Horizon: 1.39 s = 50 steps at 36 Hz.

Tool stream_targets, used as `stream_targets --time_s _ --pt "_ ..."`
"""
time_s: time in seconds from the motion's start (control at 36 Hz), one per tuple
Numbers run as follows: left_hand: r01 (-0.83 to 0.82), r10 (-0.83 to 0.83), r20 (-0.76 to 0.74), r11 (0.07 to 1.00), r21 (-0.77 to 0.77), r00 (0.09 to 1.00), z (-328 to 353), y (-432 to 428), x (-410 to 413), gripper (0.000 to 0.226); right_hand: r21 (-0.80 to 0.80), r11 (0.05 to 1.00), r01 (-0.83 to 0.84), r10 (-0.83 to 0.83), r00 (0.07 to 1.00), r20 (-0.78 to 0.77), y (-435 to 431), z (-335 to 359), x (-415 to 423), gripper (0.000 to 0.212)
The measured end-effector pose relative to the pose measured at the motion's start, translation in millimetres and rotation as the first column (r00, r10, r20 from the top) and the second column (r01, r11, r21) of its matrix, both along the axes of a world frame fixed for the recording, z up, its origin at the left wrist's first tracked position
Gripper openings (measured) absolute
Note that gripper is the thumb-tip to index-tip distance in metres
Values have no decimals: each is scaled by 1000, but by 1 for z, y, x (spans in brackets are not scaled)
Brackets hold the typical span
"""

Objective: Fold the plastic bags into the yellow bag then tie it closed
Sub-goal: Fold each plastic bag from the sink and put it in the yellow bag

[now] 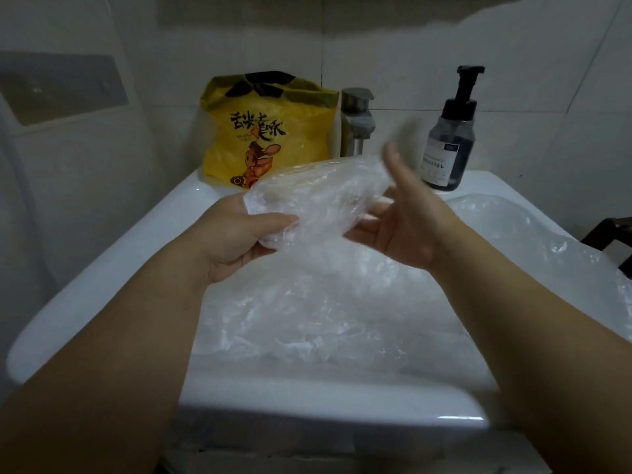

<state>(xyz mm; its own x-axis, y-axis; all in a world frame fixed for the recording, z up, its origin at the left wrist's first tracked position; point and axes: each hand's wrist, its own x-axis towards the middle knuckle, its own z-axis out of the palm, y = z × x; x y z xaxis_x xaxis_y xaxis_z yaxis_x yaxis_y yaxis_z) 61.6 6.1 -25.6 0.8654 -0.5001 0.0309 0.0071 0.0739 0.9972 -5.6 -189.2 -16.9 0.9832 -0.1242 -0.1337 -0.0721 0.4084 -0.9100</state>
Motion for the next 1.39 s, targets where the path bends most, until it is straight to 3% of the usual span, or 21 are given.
stream_targets --time_s 0.03,0.11,0.14,0.31,0.39,0.44,0.56,0.61,0.69,0.72,0.78,0.83,0.97,1.03,1.08,1.14,1.19,1.22,1.25,1.31,1.39 --pt "-10 10 8 1000 6 1000 -1 -1 0 32 -51 998 -38 37 999 -32 4 -2 0 88" --pt "-23 24 -14 1000 13 1000 -2 -2 2 29 -131 991 -27 24 999 -25 11 -3 0 19" --pt "-27 26 -36 1000 -12 999 -1 -2 3 24 -120 993 -18 18 1000 -4 11 -2 0 10" --pt "-154 110 -221 969 -193 969 8 2 8 9 -35 999 14 -12 998 60 6 2 -1 6" --pt "-29 -38 -265 969 -245 964 6 3 8 57 6 1000 28 -28 996 83 8 0 0 5" --pt "61 -101 -278 987 -149 955 4 1 4 78 23 999 30 -32 995 92 10 0 0 5" --pt "-63 44 -156 991 -119 987 3 -6 0 17 7 1000 -19 18 995 98 11 0 0 10" --pt "-136 105 -165 974 -184 981 5 -2 4 12 16 999 -30 28 994 107 9 2 -2 24" --pt "-145 108 -188 970 -197 976 7 4 8 13 98 995 27 -45 982 182 3 6 -4 62" --pt "-142 109 -187 974 -177 976 6 5 9 12 137 988 69 -96 976 198 1 9 -6 62" --pt "-148 118 -193 978 -150 974 5 5 10 12 182 975 125 -162 965 207 -6 12 -9 37" --pt "-179 139 -224 969 -169 965 5 5 12 11 57 994 97 -106 975 194 -10 14 -11 13" --pt "-283 186 -296 901 -328 937 8 8 16 11 -162 960 -229 231 973 -10 -3 10 -13 30" --pt "-284 166 -320 885 -369 933 7 7 16 10 -211 944 -252 244 968 -65 3 7 -12 13" --pt "-275 122 -340 852 -446 932 7 5 15 28 -225 945 -239 227 971 -79 7 6 -11 6" --pt "-184 29 -294 839 -513 955 8 5 15 69 -203 958 -203 198 979 -46 14 5 -9 6" --pt "-1 -109 -215 890 -455 971 6 2 9 104 -181 970 -163 167 986 9 22 3 -7 3" --pt "65 -149 -195 921 -383 969 4 -1 5 107 -186 970 -156 162 987 17 26 1 -6 4" --pt "96 -155 -179 949 -301 972 1 -6 -1 98 -206 965 -160 165 986 7 29 -1 -6 6" --pt "36 -57 -113 983 -181 992 -3 -16 -6 56 -272 941 -199 193 980 -49 33 -4 -5 10" --pt "-105 102 -25 979 -173 994 -7 -17 -1 23 -303 903 -304 278 952 -128 31 -2 -7 23"
